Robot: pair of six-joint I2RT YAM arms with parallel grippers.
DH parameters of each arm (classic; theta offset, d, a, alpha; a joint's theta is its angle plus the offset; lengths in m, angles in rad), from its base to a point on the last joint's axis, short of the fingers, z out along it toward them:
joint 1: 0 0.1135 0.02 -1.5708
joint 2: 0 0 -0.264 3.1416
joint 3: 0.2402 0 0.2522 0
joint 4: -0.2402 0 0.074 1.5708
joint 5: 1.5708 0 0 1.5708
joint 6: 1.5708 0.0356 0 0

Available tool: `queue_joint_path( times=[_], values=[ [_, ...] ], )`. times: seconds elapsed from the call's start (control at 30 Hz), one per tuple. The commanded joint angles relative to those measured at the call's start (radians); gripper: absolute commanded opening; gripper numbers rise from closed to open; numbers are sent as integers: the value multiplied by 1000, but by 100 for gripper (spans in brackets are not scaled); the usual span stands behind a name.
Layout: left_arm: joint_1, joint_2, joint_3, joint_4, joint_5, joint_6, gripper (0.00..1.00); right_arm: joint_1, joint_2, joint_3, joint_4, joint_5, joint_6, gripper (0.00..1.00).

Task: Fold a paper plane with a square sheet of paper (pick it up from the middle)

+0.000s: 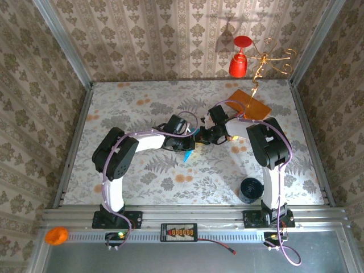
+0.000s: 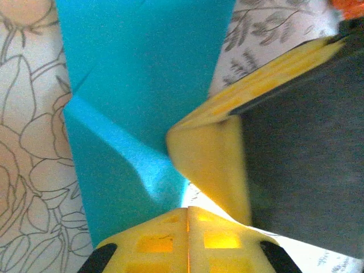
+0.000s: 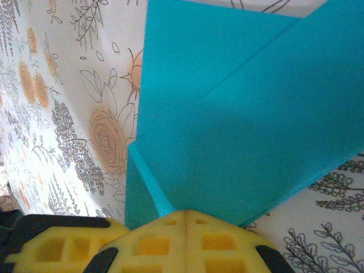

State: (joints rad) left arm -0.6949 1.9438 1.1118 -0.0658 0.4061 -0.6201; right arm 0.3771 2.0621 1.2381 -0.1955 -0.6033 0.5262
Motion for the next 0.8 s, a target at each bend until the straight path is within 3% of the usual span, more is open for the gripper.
queue_joint_path(
  times=[0.0,0.77],
  values=[
    [-12,17,12,-47,-22,31,7,-7,61,-6,-76,65,-1,2],
    [-41,-83,-153,-100,-32,64,4,-17,105,103,-222,141,48,0]
  ],
)
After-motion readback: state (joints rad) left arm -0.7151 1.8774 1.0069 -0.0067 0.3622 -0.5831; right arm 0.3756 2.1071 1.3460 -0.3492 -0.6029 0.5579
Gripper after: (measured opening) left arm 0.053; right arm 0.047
